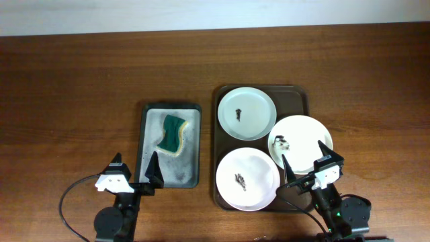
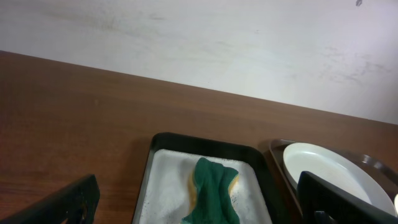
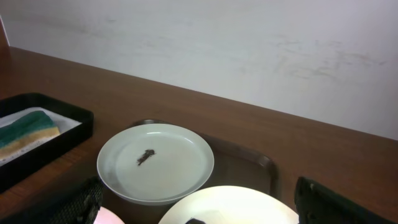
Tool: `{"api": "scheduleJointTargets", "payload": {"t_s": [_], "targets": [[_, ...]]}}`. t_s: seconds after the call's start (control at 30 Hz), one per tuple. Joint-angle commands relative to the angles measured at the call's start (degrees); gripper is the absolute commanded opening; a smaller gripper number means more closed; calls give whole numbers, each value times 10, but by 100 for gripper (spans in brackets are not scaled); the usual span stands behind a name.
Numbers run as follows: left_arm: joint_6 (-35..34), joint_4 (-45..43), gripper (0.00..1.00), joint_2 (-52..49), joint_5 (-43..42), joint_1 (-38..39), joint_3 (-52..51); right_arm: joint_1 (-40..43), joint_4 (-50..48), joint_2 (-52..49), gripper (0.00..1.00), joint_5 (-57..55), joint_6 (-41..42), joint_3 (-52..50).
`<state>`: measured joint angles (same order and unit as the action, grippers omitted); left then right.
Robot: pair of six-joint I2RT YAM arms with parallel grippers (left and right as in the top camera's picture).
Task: Clean dirty plates on tray and stack at the side
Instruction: 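Move the left gripper to the sponge and the right gripper to the plates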
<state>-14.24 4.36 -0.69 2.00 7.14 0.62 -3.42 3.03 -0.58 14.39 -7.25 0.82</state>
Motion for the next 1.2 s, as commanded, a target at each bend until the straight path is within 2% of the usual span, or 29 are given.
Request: {"api": "scheduleJointTargets", "payload": {"t_s": [0.0,0.8,0.97,1.17], "targets": [[11,3,100,0,6,-3,-1,-4,0,3,99,-1,7,-5],[10,3,99,0,2,-3,-1,-4,-1,3,99,3,7,-5],[10,-20,100,0,-78,-3,-1,-4,-1,3,99,3,7,-5],[11,-30,99,0,-101,-3,-1,-4,-5,3,99,41,7,-5]]}}
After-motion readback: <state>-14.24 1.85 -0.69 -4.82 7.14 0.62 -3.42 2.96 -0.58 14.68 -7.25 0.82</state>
